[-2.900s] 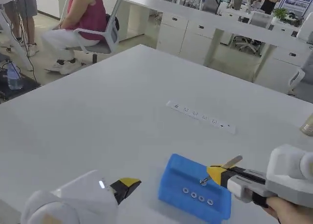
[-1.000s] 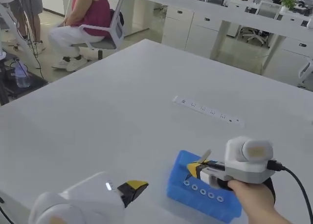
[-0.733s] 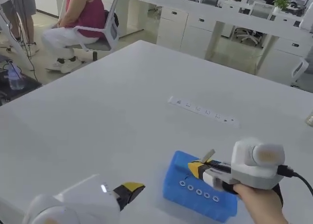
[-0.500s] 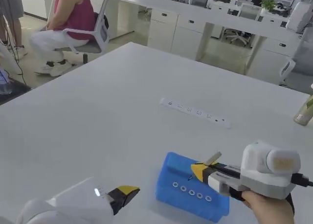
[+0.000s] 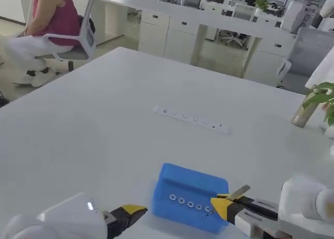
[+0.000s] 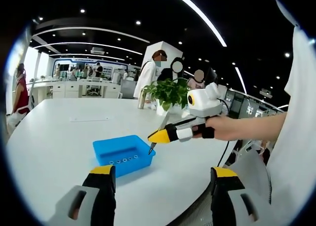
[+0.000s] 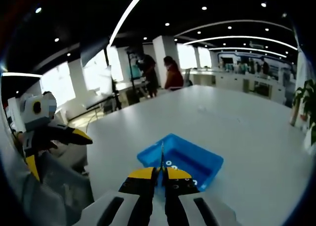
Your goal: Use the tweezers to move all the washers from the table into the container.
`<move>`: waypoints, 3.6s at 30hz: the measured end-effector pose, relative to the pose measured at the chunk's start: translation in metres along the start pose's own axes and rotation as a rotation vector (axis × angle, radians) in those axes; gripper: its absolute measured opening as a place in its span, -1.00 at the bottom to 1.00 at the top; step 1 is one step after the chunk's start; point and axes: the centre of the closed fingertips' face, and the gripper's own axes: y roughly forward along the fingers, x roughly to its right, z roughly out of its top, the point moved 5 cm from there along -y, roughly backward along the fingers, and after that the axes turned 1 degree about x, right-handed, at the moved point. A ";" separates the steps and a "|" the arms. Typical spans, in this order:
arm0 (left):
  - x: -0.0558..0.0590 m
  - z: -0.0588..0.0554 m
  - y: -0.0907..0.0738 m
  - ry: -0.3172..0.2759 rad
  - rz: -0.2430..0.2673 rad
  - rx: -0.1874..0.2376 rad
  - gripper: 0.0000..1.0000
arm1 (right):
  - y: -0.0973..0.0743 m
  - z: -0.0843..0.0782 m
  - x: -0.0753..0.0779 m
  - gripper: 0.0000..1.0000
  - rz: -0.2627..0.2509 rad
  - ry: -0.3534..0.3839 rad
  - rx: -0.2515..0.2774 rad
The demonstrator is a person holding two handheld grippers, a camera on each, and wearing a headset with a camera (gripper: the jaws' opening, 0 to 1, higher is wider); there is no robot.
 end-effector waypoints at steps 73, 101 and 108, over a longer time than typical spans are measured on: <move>0.020 -0.019 0.070 0.468 -0.450 -0.370 -1.00 | -0.011 -0.089 -0.058 -0.88 0.228 -0.525 -0.411; -0.030 -0.064 0.067 0.458 -0.447 -0.646 -1.00 | -0.101 -0.060 -0.023 0.03 -0.204 0.011 0.007; -0.035 -0.082 0.061 0.445 -0.404 -0.746 -1.00 | -0.098 -0.057 -0.019 -0.01 -0.276 0.052 0.037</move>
